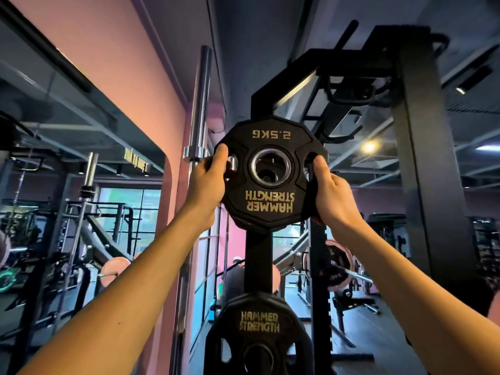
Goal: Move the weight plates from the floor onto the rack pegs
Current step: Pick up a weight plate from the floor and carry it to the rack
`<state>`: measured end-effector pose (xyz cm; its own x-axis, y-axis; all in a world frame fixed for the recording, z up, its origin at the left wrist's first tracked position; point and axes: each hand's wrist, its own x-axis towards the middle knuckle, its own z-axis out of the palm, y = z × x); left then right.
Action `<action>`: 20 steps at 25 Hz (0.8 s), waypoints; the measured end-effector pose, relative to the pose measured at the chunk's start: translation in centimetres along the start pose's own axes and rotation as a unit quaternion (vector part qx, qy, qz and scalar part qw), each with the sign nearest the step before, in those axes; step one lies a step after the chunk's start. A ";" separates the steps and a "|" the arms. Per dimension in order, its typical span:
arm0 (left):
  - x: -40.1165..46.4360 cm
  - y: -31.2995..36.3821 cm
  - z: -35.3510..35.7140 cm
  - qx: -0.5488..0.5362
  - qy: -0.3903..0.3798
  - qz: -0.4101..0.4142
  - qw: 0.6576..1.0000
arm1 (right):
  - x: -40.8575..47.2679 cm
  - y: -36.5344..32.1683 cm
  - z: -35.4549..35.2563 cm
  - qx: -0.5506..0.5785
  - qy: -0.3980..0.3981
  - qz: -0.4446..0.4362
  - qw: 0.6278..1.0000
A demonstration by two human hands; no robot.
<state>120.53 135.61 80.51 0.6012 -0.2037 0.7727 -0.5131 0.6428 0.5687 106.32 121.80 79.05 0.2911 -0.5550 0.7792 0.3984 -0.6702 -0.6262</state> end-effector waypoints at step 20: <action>8.3 -10.8 0.0 0.056 -0.032 -0.083 0.994 | 9.3 9.2 4.0 0.058 -0.034 0.085 0.994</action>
<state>131.06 127.01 80.83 0.6442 -0.3495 0.6803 -0.4775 0.5110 0.7147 116.17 112.44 80.68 0.4192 -0.6189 0.6642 0.4341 -0.5059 -0.7454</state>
